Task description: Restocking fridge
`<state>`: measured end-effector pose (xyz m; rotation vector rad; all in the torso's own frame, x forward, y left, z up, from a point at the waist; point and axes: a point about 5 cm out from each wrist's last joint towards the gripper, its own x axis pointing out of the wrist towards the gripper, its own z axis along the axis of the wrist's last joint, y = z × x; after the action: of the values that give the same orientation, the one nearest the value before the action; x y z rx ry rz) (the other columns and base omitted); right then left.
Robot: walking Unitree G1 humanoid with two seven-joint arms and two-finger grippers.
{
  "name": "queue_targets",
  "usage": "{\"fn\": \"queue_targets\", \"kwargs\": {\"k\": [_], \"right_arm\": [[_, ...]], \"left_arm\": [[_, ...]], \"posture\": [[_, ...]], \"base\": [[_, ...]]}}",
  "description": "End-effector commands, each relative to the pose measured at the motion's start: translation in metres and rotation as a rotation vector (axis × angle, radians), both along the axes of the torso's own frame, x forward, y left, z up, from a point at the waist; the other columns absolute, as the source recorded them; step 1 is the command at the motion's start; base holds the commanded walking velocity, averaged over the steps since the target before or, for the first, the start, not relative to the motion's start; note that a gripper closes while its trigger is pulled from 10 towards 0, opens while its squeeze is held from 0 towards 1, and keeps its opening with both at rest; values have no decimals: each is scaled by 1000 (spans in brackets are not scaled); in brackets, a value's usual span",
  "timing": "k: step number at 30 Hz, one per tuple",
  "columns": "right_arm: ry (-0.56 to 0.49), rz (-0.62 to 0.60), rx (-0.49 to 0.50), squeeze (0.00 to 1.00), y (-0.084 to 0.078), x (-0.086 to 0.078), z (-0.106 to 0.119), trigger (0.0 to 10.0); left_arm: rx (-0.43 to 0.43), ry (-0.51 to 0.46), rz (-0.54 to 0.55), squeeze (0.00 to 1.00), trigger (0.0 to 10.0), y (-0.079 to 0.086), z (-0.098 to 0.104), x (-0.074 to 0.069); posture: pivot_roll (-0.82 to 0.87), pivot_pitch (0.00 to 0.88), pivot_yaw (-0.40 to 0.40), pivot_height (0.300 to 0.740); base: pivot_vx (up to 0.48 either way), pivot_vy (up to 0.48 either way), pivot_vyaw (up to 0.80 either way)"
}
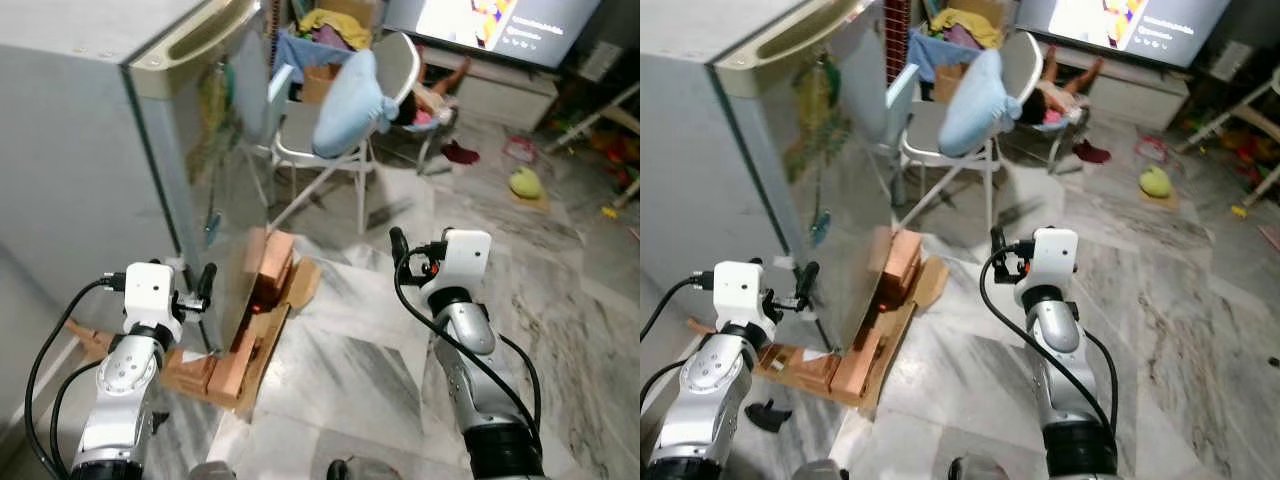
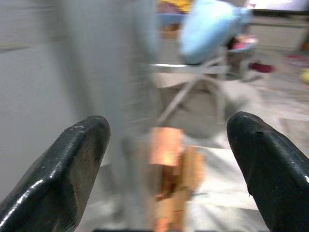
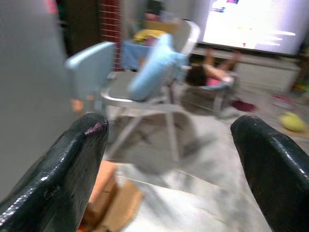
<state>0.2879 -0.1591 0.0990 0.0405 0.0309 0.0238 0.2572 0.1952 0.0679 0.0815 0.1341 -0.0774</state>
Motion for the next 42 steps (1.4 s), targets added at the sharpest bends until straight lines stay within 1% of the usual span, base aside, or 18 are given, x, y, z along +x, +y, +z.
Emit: {"fn": "queue_targets", "kwargs": {"k": [1, 4, 6, 8, 10, 12, 13, 14, 15, 19, 24, 27, 31, 32, 42], "right_arm": [[0, -37, -9, 0, -10, -1, 1, 10000], [-7, -36, -13, 0, -9, -1, 3, 10000], [-21, -14, -23, 0, -4, 0, 7, 10000], [-23, -12, -24, 0, -3, 1, 7, 10000], [-25, -9, -25, 0, -2, 1, 8, 10000], [-16, -11, -31, 0, -2, 0, 7, 10000], [-16, -11, -31, 0, -2, 0, 7, 10000], [-3, -13, -52, 0, -3, -1, 4, 10000], [0, -14, -60, 0, -4, -1, 3, 10000], [12, -22, -62, 0, -7, -3, 0, 10000], [18, -22, -64, 0, -8, -4, 0, 10000], [20, -19, -67, 0, -8, -4, 0, 10000], [28, -13, -69, 0, -7, -6, -1, 10000], [29, -13, -70, 0, -7, -6, 0, 10000], [40, -15, -68, 0, -7, -9, -2, 10000]], "left_arm": [[-1, -3, -23, 0, 10000, -7, 2, 2], [0, -20, -34, 0, 10000, -7, 4, 3], [1, -23, -42, 0, 10000, -7, 5, 4], [1, -24, -44, 0, 10000, -7, 5, 4], [8, -28, -44, 0, 10000, -7, 6, 5], [28, -58, -7, 0, 10000, 0, 9, 6], [28, -58, -7, 0, 10000, 0, 9, 6], [14, -48, 22, 0, 10000, 5, 8, 6], [10, -42, 30, 0, 10000, 7, 7, 6], [16, -43, 24, 0, 10000, 8, 6, 6], [0, -56, -31, 0, 10000, 3, 9, 10], [-6, -65, -38, 0, 10000, 3, 11, 13], [-12, -78, -66, 0, 10000, -2, 15, 22], [-15, -87, -86, 0, 10000, -5, 17, 24], [-29, -86, -126, 0, 10000, -14, 15, 32]], "posture": [[17, 33, -99, 740], [15, 32, -88, 740], [10, 34, -74, 740], [10, 34, -74, 740], [10, 34, -69, 740], [6, 31, -66, 740], [6, 31, -66, 740], [2, 28, -66, 740], [3, 28, -66, 740], [5, 29, -72, 740], [2, 33, -80, 740], [1, 39, -86, 740], [-5, 42, -88, 740], [-10, 42, -87, 740], [-19, 57, -89, 740]], "base": [[0, 480, -587], [0, 480, -438], [0, 407, 0], [0, 390, 0], [0, 0, 0], [0, 0, 0], [0, 0, 0], [0, 0, 0], [0, 0, 0], [0, 0, 0], [0, 0, 0], [0, 0, 0], [0, 0, 0], [0, 0, 0], [0, 0, 0]]}}
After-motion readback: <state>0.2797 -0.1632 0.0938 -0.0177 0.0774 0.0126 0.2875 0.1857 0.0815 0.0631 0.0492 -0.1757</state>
